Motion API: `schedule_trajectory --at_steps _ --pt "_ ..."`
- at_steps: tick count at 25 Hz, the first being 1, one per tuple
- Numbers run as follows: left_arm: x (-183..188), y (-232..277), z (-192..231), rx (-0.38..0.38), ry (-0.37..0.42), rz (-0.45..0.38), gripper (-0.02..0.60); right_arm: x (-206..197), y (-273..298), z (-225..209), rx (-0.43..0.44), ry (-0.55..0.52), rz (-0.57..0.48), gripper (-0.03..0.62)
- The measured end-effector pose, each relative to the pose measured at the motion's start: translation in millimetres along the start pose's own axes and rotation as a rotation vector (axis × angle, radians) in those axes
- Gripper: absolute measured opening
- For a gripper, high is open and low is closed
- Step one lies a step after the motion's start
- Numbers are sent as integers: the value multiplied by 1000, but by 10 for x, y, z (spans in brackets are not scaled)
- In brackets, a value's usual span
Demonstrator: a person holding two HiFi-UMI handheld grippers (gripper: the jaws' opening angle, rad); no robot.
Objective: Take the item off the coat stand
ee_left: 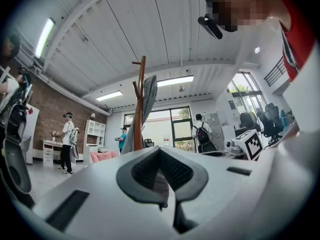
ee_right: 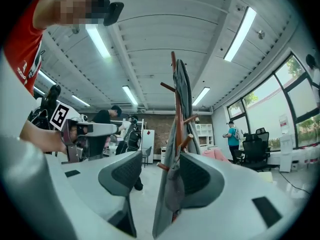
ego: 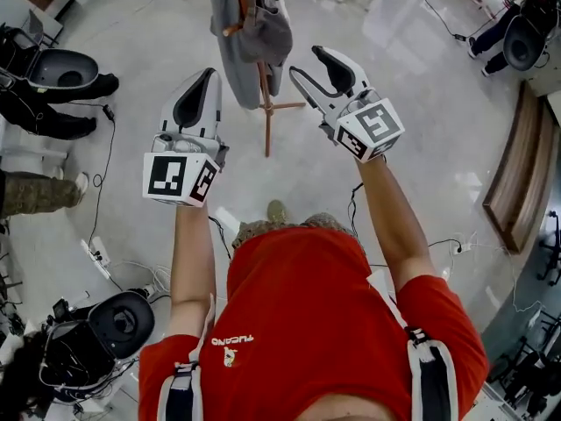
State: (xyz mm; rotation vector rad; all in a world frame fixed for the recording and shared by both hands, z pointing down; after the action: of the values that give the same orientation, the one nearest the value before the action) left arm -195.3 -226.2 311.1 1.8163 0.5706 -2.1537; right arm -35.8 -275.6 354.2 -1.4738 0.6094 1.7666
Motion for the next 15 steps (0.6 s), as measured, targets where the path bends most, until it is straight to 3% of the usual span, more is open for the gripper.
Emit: schedule_trajectory --at_steps 9,15 --pt "-205 507 533 8 -23 0 9 -606 619 -410 -9 4 107 244" --pt "-346 702 682 78 -33 -12 9 -920 960 -565 66 12 161 264"
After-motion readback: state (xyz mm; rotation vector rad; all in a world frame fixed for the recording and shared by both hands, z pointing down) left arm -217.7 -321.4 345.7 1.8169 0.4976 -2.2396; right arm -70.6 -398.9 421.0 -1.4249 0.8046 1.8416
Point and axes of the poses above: the fingertips, and each gripper's own axes: y forward along the fingers, z to its left, x out of its top, the point moved 2 cm from there along -y, backward along the fingers, and after that the axes turned 11 degrees about -y, right-handed, at the moved point
